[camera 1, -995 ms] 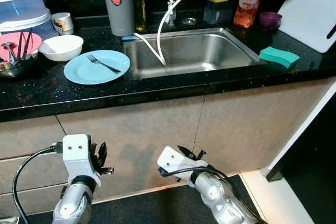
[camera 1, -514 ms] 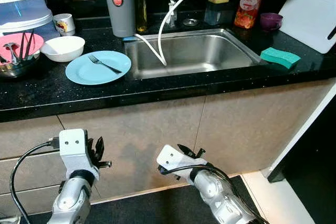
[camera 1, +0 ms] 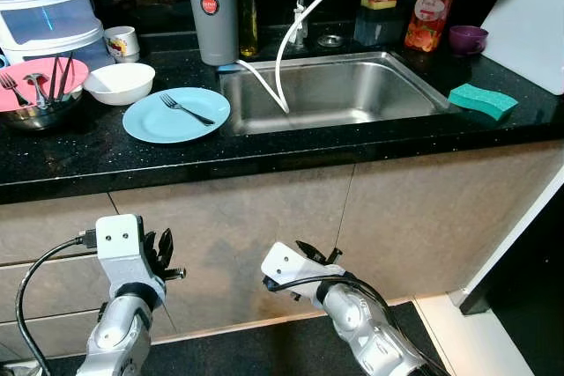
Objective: Kitchen organization
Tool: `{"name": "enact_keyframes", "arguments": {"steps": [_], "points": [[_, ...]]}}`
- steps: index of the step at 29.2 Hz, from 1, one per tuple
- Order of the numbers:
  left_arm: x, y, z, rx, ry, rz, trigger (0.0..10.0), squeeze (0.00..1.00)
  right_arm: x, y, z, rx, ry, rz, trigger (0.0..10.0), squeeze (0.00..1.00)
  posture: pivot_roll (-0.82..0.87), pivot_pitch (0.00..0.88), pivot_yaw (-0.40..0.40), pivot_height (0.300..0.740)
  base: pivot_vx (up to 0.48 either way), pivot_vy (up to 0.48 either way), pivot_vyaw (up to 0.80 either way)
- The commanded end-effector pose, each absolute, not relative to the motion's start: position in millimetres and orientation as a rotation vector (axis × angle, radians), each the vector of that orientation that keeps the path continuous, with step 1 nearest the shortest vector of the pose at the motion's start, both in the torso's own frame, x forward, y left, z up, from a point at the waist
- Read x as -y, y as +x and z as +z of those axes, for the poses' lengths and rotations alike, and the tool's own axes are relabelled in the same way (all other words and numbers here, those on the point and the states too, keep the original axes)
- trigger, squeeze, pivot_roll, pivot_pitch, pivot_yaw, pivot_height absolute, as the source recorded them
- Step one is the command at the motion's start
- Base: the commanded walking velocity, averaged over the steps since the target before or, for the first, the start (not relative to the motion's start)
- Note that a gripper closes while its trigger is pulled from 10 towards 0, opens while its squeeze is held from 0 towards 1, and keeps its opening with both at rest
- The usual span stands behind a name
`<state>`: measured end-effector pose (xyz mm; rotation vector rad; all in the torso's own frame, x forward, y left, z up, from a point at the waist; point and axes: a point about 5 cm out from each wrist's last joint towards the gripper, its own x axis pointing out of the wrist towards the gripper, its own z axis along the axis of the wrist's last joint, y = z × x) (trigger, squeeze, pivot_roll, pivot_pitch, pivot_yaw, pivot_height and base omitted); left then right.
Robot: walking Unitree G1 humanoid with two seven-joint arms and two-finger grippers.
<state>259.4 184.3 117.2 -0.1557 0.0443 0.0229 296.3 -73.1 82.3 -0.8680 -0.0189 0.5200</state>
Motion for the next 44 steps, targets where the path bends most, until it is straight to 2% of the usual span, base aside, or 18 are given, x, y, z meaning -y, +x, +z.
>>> {"name": "enact_keyframes", "arguments": {"steps": [1, 44], "points": [[-184.0, 259.4, 112.6, -0.067, -0.158, 0.017, 10.0, 0.0, 71.4, 296.4, 81.8, 0.028, -0.868, 0.529, 10.0, 0.0, -0.08, 0.003, 0.073, 0.74, 0.0, 0.0, 0.0], [-174.0, 259.7, 111.9, -0.072, -0.202, -0.007, 10.0, 0.0, 78.5, 297.6, 83.8, 0.043, -0.88, 0.54, 10.0, 0.0, -0.12, 0.023, 0.067, 0.74, 0.0, 0.0, 0.0]]}}
